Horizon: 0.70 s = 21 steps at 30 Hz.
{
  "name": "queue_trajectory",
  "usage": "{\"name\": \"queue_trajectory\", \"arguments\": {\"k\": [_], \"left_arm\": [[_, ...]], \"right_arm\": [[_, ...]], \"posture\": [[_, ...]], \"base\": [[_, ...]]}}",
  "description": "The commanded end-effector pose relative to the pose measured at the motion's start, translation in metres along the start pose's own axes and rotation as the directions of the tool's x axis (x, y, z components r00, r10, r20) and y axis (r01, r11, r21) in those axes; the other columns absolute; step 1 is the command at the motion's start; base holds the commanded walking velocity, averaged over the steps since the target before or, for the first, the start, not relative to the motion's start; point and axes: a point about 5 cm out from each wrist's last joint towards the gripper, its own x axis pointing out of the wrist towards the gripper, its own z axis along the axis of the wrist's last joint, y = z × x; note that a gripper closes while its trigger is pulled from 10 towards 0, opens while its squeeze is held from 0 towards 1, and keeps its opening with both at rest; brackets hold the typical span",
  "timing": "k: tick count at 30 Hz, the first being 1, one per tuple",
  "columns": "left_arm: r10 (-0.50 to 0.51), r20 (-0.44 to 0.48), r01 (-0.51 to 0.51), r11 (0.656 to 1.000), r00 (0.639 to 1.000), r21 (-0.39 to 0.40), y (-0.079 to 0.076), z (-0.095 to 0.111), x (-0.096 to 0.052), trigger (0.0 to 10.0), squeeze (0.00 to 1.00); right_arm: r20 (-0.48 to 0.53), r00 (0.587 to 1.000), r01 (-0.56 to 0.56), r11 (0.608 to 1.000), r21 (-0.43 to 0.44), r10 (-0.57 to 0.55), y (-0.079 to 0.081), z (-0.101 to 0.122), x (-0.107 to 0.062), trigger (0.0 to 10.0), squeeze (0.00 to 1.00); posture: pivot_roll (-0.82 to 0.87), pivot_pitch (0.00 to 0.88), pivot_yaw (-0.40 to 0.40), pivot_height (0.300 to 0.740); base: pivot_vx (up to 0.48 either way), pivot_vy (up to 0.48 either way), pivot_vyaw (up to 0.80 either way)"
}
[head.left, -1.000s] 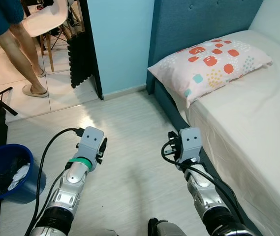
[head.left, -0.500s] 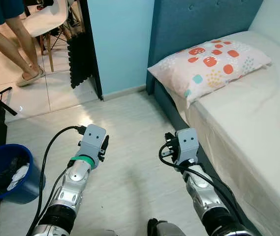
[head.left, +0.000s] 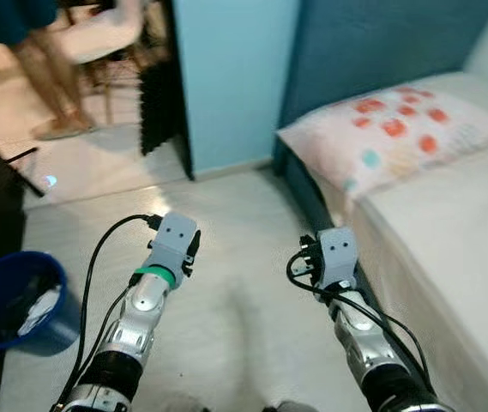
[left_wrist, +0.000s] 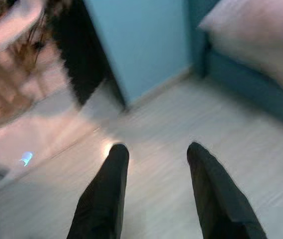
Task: Clean up the room
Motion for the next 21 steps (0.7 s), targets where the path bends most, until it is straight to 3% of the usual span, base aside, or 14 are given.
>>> {"name": "queue_trajectory", "arguments": {"k": [1, 19, 21], "left_arm": [[-0.027, 0.000, 0.027, 1.000, 1.000, -0.010, -0.0112, 0.0004, 0.0000, 10.0, 0.00], [-0.033, -0.001, 0.033, 0.999, 0.999, -0.001, -0.0113, -0.0012, -0.0003, 10.0, 0.00], [-0.034, -0.001, 0.034, 0.999, 0.999, -0.001, -0.0116, -0.0013, -0.0004, 10.0, 0.00]], "right_arm": [[-0.043, 0.999, 0.033, 0.999, -0.008, -0.033, -0.0114, -0.0102, -0.0087, 10.0, 0.00], [-0.056, 0.998, 0.037, 0.999, -0.008, -0.037, -0.0119, -0.0129, -0.0103, 10.0, 0.00], [-0.058, 0.998, 0.038, 0.999, -0.007, -0.038, -0.0120, -0.0131, -0.0104, 10.0, 0.00]], "posture": [[0.02, 0.019, 0.019, 0.740], [0.02, 0.025, 0.024, 0.740], [0.02, 0.026, 0.023, 0.740]], "base": [[0.465, 0.000, 0.00], [0.463, 0.000, 0.00], [0.465, 0.000, -0.66]]}}
